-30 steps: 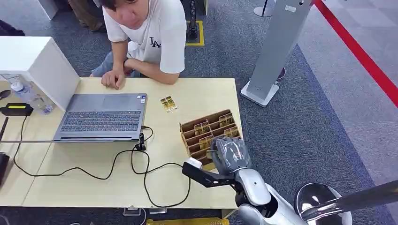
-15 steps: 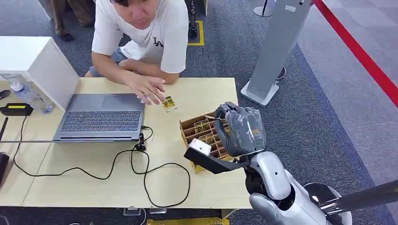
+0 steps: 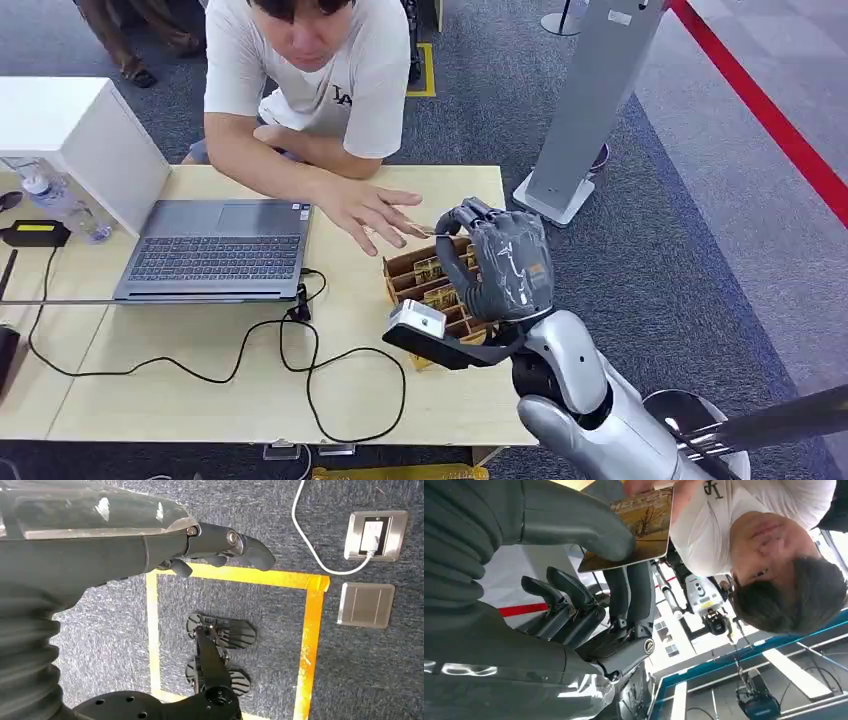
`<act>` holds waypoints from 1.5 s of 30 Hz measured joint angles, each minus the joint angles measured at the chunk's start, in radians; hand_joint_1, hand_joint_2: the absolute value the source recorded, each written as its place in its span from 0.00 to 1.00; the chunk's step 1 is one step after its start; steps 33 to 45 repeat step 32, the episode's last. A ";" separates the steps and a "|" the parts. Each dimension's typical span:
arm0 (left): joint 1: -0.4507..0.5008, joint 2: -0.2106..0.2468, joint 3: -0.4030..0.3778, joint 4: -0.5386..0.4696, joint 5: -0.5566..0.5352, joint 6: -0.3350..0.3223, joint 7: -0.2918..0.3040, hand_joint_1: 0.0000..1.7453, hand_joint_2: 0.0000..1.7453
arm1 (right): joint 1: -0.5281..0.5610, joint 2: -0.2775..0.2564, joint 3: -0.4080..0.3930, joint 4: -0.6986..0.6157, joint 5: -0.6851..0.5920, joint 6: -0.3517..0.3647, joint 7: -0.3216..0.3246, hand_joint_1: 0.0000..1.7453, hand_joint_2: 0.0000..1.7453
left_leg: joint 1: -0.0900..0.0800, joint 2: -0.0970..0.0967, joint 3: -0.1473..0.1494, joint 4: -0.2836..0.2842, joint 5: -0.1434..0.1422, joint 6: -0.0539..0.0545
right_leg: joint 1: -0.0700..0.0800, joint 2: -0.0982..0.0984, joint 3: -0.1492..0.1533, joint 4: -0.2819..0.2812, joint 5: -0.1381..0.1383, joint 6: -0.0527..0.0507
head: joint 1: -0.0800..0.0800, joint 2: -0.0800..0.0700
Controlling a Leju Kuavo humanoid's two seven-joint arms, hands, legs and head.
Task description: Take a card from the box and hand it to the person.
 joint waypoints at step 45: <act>0.001 -0.001 0.000 0.000 0.017 0.021 0.010 0.00 0.00 | 0.098 -0.007 -0.044 0.127 -0.919 -0.006 -0.330 0.00 1.00 | 0.000 0.000 -0.001 0.000 0.000 0.000 | 0.000 0.000 -0.001 0.000 0.000 0.000 | 0.001 0.000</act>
